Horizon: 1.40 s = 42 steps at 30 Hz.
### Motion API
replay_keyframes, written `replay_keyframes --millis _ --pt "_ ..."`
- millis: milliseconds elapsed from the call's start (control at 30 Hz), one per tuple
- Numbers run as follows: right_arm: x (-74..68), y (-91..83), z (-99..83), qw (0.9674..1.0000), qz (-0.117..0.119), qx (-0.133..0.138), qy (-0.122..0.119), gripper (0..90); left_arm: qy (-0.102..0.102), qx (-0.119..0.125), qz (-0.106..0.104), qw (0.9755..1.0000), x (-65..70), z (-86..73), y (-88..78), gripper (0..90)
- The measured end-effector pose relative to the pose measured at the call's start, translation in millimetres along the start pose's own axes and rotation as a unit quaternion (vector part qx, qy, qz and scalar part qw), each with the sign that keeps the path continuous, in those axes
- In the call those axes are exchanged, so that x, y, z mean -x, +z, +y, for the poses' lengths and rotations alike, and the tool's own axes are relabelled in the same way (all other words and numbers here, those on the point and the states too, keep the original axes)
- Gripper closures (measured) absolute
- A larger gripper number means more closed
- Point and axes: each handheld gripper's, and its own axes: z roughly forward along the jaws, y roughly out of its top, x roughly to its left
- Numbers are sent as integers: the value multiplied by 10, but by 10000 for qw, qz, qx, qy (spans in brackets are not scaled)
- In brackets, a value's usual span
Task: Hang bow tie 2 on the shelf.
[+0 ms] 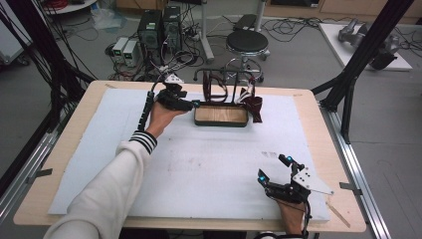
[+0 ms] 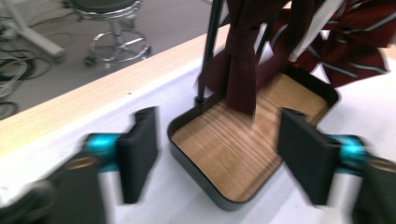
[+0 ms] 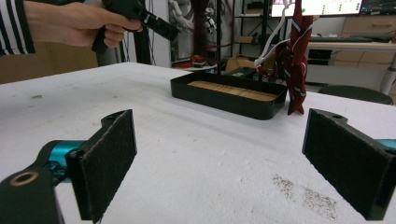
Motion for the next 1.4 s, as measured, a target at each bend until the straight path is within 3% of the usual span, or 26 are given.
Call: replay_keyframes --millis 167,267,433,567,633,800,933,1100,1200,1400 --pt "-5 -18 -9 9999 -6 103 -20 90 66 251 -294 9992 -79 -58 -107 168" --pt "-6 -37 -17 9998 -25 207 -35 90 126 504 -326 9981 -80 -106 -222 167" --pt "-3 -35 -16 9997 -36 219 -48 90 331 955 -501 9936 -38 -233 -545 168" --pt "-5 -34 -16 9997 -43 215 -48 90 512 1276 -508 9892 12 -396 -862 167" --pt "-12 -32 -15 9998 -54 196 -55 91 606 1430 -478 9867 38 -508 -1036 167" --pt "-20 -30 -15 9998 -76 164 -73 91 786 1626 -305 9831 70 -805 -1357 168" --pt "-24 -29 -13 9998 -99 145 -70 91 818 1766 -98 9808 94 -1093 -1577 168" --pt "-22 -25 -12 9998 -110 136 -66 90 627 1902 37 9797 105 -1473 -1777 171" --pt "-24 -20 -11 9998 -136 111 -56 90 455 2048 119 9777 118 -1655 -1872 169" --pt "-27 -13 -7 9998 -175 89 -83 90 509 2180 279 9742 172 -1855 -1957 168"
